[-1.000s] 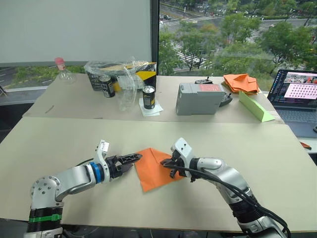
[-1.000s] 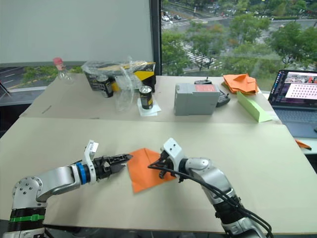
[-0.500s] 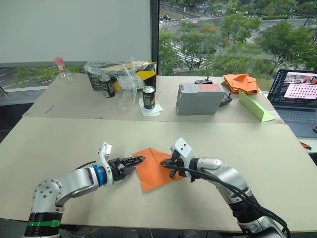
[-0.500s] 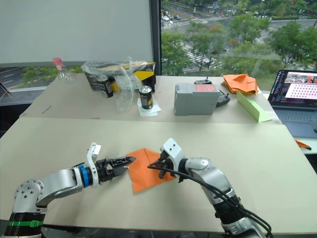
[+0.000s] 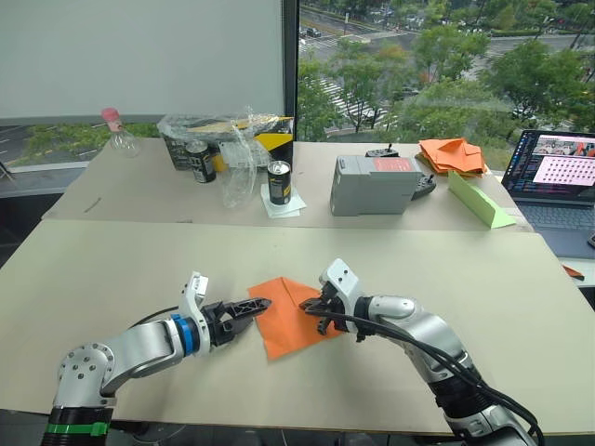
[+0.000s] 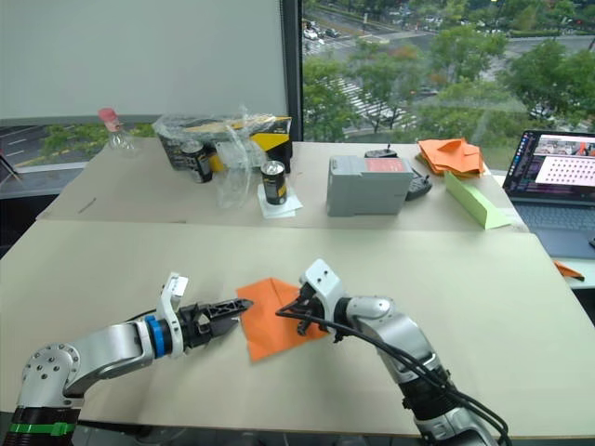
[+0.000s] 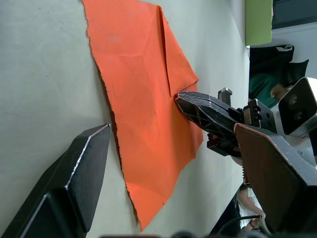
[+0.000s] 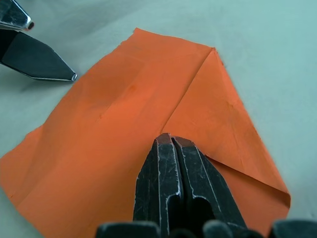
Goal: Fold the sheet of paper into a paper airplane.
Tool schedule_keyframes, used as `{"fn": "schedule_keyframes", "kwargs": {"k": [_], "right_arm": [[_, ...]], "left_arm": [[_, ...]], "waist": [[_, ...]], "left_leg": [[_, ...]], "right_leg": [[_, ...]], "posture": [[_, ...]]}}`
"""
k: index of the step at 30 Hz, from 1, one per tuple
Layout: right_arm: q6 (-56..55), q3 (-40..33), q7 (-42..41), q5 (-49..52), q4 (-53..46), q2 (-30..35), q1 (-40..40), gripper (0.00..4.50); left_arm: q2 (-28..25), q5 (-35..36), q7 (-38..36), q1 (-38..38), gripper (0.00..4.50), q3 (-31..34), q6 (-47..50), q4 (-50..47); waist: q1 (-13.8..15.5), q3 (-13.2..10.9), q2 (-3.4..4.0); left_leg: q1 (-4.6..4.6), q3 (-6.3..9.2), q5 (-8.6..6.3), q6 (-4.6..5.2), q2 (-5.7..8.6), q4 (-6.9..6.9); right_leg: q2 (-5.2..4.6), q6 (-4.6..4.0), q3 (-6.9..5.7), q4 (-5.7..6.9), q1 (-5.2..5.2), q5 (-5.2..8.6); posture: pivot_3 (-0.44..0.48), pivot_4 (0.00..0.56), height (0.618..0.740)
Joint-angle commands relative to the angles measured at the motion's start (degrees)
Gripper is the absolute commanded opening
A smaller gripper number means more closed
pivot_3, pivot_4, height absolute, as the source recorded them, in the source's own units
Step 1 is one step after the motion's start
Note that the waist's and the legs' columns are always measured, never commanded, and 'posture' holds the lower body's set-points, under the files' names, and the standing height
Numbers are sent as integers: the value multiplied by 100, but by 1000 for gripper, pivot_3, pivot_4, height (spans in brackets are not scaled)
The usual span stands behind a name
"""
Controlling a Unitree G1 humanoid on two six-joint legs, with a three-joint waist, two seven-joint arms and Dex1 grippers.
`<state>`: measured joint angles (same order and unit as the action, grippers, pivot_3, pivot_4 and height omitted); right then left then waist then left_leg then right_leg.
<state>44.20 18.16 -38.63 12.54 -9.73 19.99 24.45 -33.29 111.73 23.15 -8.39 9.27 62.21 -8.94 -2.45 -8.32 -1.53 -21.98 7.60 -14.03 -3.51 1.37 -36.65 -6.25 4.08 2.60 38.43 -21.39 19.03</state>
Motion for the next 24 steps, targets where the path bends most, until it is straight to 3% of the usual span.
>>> {"fn": "schedule_keyframes", "kwargs": {"k": [1, 24], "right_arm": [[59, 6, 3, 21, -123, 10, 14, 0], [45, 11, 27, 5, -149, 26, -17, 0]], "left_arm": [[11, 127, 48, -145, 4254, -66, -107, 13], [111, 127, 249, -332, 4254, -324, -448, 222]], "waist": [[2, 0, 0], [0, 0, 0]], "left_leg": [[0, 0, 0, 0, 0, 0], [0, 0, 1, -1, 0, 0]], "right_leg": [[0, 0, 0, 0, 0, 0], [0, 0, 0, -1, 1, 0]], "posture": [[0, 150, 740], [0, 150, 740]]}}
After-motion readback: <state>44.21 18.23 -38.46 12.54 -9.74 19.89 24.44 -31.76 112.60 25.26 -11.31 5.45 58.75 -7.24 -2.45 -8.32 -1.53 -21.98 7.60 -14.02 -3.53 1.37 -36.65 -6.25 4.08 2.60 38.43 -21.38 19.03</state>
